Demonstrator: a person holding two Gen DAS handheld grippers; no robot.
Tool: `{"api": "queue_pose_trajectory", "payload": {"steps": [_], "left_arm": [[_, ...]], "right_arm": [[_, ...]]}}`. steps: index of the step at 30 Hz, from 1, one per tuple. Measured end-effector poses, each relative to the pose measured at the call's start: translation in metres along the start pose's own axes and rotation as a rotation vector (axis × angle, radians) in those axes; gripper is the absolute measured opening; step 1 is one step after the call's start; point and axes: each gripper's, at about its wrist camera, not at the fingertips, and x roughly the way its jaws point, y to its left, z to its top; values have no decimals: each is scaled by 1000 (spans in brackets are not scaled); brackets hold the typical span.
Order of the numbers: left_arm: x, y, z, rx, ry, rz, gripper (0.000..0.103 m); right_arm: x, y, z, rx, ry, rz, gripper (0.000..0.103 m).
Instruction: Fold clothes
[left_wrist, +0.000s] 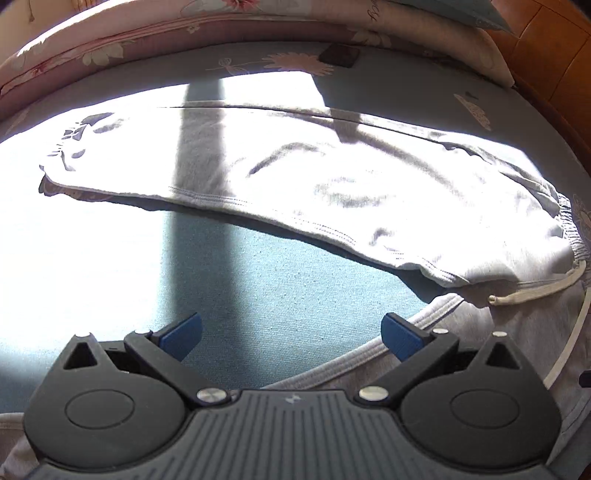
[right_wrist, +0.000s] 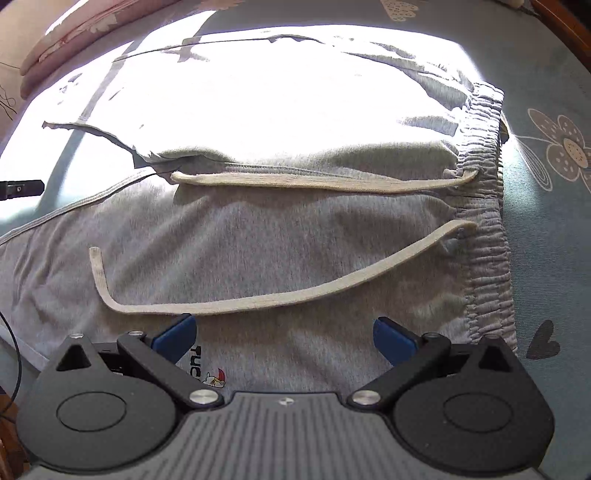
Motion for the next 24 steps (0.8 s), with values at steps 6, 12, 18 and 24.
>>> {"api": "queue_pose_trajectory", "payload": {"steps": [6, 12, 18, 24], "left_arm": [[85, -12, 61, 149, -81, -28, 102], [102, 3, 24, 209, -16, -40, 102], [58, 54, 36, 147, -47, -89, 102], [73, 154, 82, -109, -113, 42, 102]], "right_arm": [[0, 31, 7, 59, -36, -25, 103], [8, 58, 11, 85, -36, -49, 103], [16, 83, 30, 68, -43, -46, 103], [26, 117, 60, 24, -72, -12, 103]]}}
